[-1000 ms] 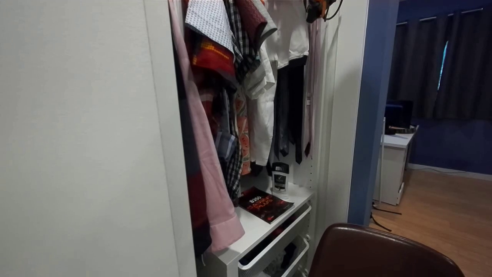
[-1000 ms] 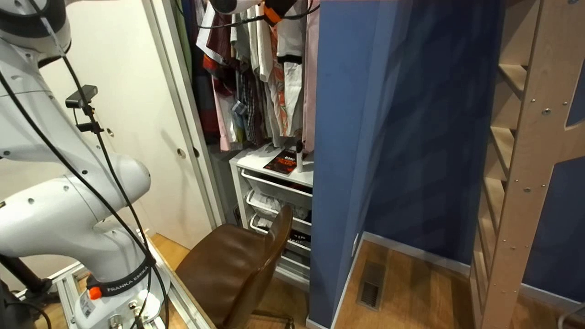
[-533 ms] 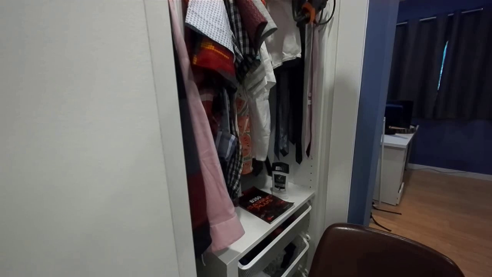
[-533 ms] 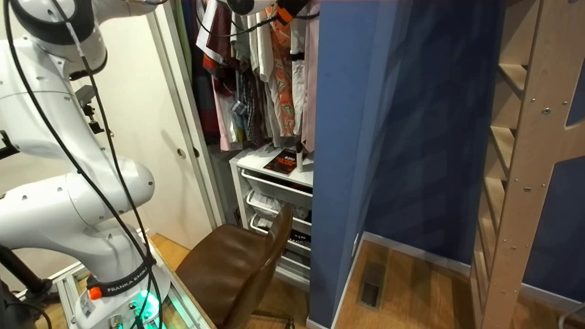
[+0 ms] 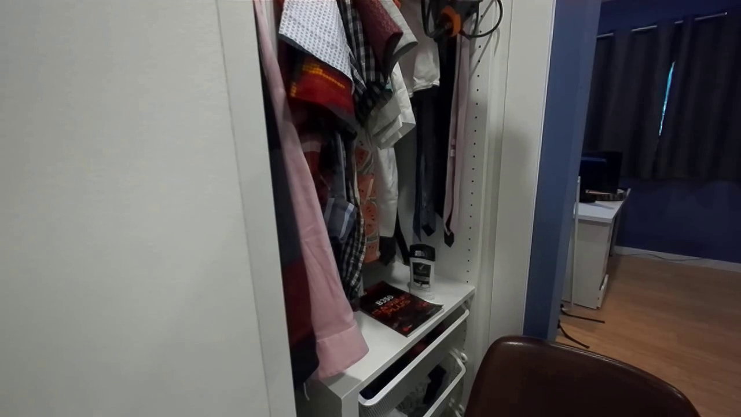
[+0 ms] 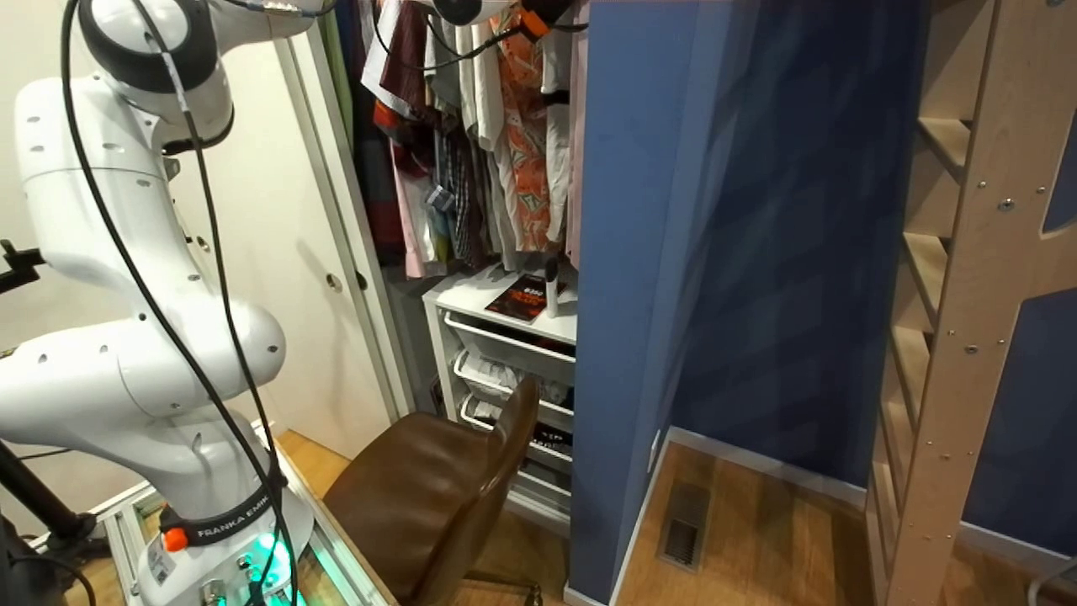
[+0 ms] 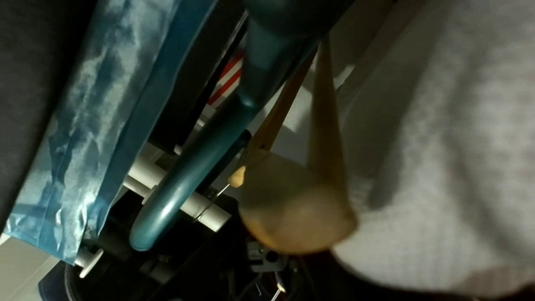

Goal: Hang the white t-shirt on the rail

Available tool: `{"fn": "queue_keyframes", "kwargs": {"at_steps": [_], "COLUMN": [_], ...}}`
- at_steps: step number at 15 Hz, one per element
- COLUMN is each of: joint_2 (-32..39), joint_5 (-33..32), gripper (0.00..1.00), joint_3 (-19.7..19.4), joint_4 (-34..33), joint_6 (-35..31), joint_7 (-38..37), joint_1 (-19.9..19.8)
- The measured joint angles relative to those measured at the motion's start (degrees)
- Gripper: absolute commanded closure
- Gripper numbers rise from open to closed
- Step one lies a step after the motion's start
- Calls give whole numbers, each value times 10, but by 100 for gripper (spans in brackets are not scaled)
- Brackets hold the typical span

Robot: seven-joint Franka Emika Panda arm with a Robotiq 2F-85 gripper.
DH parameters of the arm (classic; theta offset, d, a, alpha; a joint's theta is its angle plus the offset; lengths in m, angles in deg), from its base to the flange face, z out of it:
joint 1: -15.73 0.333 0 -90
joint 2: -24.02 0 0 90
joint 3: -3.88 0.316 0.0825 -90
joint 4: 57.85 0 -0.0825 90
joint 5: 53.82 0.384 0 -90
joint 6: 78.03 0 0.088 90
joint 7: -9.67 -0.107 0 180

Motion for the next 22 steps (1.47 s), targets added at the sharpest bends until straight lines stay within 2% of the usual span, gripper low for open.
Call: {"fn": "queue_keyframes", "kwargs": {"at_steps": [2,3,5,9,15,22], "joint_2": [0,0,-4,-45,-100,-114], "joint_5": [0,0,0,0,0,0], "gripper": [84,96,96,96,96,96], "joint_3": [0,0,-7,-46,-79,-58], "joint_4": [-1,-1,2,7,-7,-60], "joint_6": [0,0,1,12,16,9], "joint_7": [0,0,-5,-64,-142,-166], "joint_1": [0,0,3,9,1,-44]}}
